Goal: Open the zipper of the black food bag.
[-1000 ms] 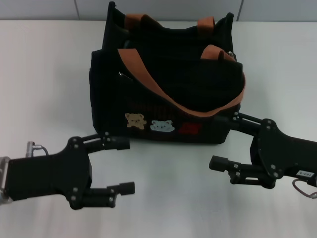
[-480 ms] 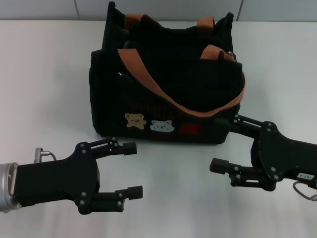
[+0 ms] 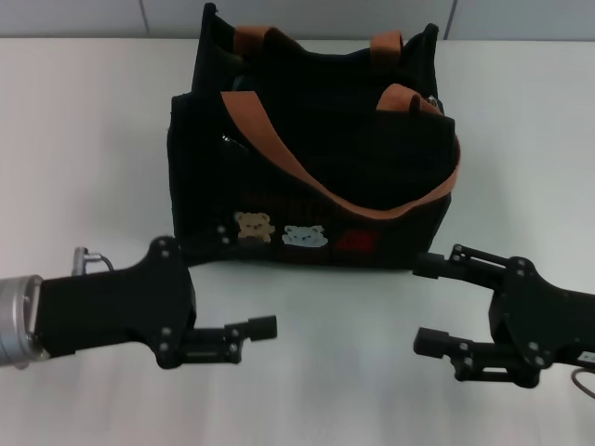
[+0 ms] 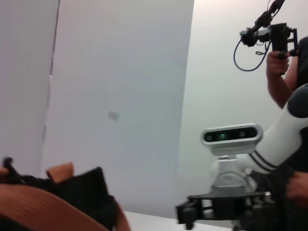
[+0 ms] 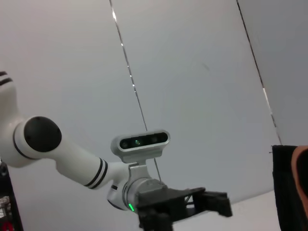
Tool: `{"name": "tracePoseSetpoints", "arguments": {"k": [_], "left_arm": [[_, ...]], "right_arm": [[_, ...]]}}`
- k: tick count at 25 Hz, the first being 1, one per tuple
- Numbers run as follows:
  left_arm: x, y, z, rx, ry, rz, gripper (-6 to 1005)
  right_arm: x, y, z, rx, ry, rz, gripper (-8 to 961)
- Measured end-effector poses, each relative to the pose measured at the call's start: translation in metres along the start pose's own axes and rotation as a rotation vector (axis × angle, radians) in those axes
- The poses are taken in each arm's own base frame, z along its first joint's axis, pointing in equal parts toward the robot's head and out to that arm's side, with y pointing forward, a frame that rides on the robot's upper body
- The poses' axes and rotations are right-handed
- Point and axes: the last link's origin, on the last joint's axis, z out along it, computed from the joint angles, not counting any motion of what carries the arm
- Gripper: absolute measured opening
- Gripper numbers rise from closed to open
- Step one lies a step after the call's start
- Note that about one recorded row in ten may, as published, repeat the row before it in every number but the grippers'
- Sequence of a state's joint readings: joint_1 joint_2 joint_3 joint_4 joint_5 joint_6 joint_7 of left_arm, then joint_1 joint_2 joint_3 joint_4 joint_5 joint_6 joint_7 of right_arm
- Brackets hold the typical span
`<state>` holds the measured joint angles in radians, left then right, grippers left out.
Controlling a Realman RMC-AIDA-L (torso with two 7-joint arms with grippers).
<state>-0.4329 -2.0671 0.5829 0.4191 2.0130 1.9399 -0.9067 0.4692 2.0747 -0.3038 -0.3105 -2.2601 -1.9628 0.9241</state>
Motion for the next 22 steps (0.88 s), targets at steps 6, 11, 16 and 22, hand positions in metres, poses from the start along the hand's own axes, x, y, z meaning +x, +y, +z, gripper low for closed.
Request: {"name": "tracePoseSetpoints", "arguments": {"k": [6, 11, 16, 22], "left_arm": [[0.0, -0.007, -0.003, 0.048, -0.005, 0.062, 814], [-0.003, -0.005, -0.008, 0.073, -0.013, 0.032, 814], [-0.004, -0.004, -0.012, 0.075, -0.027, -0.012, 815], [-0.009, 0.002, -0.018, 0.095, -0.022, -0.046, 815]], "right_arm": [[-0.004, -0.004, -0.008, 0.014, 0.019, -0.003, 815], [-0.007, -0.007, -0.012, 0.022, 0.035, 0.017, 815], [-0.006, -0.008, -0.013, 0.032, 0.043, 0.02, 814], [-0.007, -0.01, -0.006, 0.005, 0.065, 0.013, 814]]}}
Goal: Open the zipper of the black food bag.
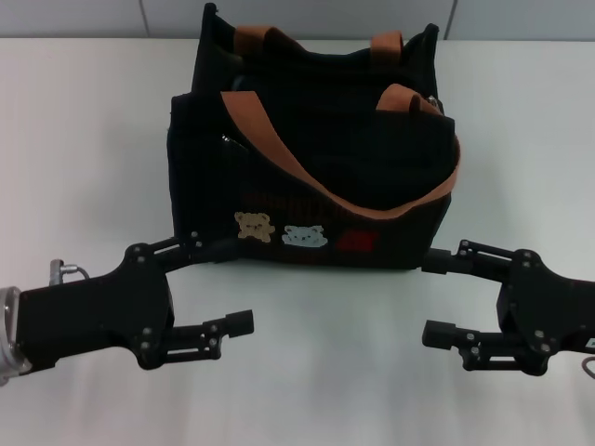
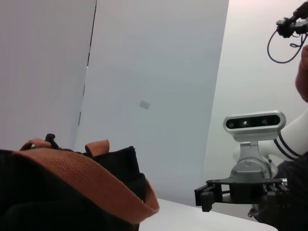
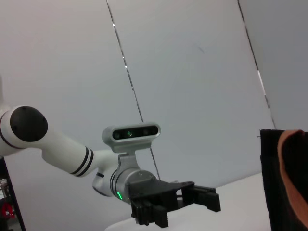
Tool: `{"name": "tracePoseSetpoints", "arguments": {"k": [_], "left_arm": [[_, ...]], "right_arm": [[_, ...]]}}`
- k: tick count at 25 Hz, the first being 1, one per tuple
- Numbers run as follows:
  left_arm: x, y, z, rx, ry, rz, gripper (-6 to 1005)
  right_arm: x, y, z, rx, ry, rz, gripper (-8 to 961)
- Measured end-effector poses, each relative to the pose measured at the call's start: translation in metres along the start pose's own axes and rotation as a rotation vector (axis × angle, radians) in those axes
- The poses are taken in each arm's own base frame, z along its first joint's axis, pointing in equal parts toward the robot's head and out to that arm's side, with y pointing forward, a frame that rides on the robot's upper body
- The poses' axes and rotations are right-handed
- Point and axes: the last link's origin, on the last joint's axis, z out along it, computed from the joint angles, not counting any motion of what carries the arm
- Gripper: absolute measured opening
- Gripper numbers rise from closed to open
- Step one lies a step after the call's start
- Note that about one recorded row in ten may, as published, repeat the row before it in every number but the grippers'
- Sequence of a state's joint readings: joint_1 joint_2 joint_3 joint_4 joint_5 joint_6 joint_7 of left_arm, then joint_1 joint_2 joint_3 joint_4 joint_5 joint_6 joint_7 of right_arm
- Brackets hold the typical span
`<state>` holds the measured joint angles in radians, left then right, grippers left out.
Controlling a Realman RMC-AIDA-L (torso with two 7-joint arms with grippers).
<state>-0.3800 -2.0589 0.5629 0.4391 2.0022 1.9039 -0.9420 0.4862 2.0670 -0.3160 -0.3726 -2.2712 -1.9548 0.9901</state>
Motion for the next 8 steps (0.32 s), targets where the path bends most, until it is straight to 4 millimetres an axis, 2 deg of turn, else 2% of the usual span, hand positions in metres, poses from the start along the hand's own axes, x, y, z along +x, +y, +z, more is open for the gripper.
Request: {"name": "tracePoseSetpoints", "arguments": {"k": [8], "left_arm": [[-0.011, 0.012, -0.003, 0.025, 0.021, -0.006, 815]], "right_arm": [[0.007, -0.001, 0.005, 0.022, 0.016, 0.005, 814]]}}
